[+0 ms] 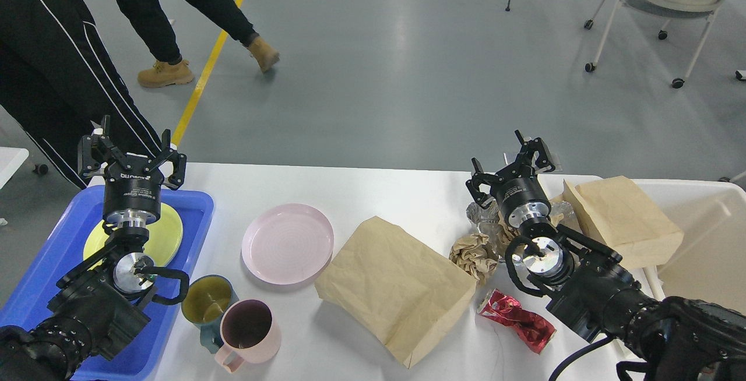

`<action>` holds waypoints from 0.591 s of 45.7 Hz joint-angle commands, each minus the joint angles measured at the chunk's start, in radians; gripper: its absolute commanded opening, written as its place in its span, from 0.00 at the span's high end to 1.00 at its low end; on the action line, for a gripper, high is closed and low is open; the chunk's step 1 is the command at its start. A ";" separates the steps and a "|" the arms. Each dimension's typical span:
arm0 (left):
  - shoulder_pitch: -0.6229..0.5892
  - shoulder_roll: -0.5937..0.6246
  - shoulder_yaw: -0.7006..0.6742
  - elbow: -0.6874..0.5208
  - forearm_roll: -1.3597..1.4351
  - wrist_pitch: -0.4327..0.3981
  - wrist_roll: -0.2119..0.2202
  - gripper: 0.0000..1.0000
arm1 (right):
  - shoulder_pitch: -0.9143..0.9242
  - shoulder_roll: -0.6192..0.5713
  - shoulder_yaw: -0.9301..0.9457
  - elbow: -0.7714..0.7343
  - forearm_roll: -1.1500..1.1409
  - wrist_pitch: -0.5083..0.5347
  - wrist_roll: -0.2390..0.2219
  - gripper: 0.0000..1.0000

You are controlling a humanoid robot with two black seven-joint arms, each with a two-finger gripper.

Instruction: Tidy desktop

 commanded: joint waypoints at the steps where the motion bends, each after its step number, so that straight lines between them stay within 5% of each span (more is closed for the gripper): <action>1: 0.000 -0.003 0.000 -0.001 0.000 -0.001 -0.002 0.03 | 0.001 0.000 0.000 0.000 0.000 0.000 0.000 0.00; 27: -0.001 -0.011 -0.002 -0.001 -0.002 -0.001 0.000 0.03 | 0.001 0.000 0.000 0.002 -0.001 0.000 0.000 0.00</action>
